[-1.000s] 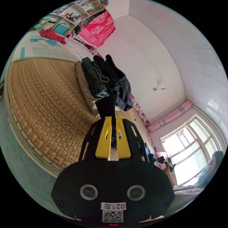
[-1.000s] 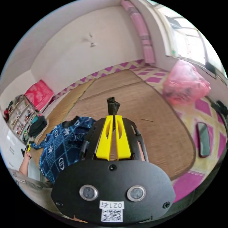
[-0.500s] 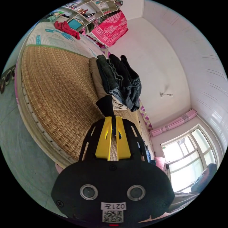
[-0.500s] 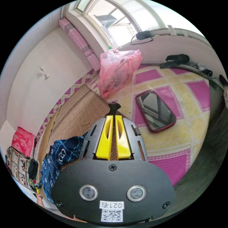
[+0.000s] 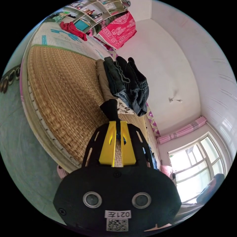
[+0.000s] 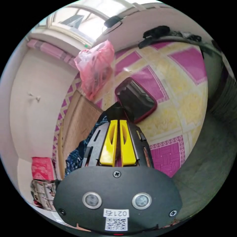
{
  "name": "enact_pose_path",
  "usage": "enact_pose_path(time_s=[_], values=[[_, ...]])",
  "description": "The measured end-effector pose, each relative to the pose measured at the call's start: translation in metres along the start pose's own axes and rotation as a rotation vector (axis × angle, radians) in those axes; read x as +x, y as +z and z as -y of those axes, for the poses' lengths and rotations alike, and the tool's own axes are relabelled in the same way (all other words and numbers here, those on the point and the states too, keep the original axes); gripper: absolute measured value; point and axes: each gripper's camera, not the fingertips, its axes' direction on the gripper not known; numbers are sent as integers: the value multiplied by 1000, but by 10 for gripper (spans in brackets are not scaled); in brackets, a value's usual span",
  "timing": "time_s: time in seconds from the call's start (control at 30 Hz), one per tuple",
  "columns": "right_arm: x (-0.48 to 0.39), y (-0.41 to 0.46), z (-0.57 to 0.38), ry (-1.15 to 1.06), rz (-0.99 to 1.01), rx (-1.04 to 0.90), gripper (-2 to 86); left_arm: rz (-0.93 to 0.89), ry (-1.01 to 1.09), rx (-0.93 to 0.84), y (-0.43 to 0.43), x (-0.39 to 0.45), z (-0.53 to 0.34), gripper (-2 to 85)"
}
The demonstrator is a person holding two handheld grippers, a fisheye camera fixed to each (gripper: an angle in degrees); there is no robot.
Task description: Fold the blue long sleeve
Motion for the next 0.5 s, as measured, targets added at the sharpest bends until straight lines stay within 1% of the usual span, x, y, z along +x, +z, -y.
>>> enact_pose_path(time_s=[0.07, 0.13, 0.23, 0.27, 0.33, 0.4, 0.5], values=[[33, -13, -15, 32, 147, 53, 1, -9, -11, -2, -1, -4, 0, -6], [47, -24, -20, 6, 229, 74, 1, -8, 5, -21, 1, -7, 5, -6], [63, -22, -23, 10, 196, 3, 2, -15, 2, -34, 2, -14, 10, -6], [69, -19, -24, 40, 216, -15, 2, -17, -1, -35, 2, -16, 10, -6], [69, -27, -25, 68, 292, 27, 2, -43, -23, -26, 0, -24, 14, -7], [53, -39, -21, 71, 341, 61, 2, -69, -35, -18, -2, -27, 19, -7], [-25, -65, -5, -27, 339, 73, 2, -80, -25, -15, -6, -21, 31, -8]])
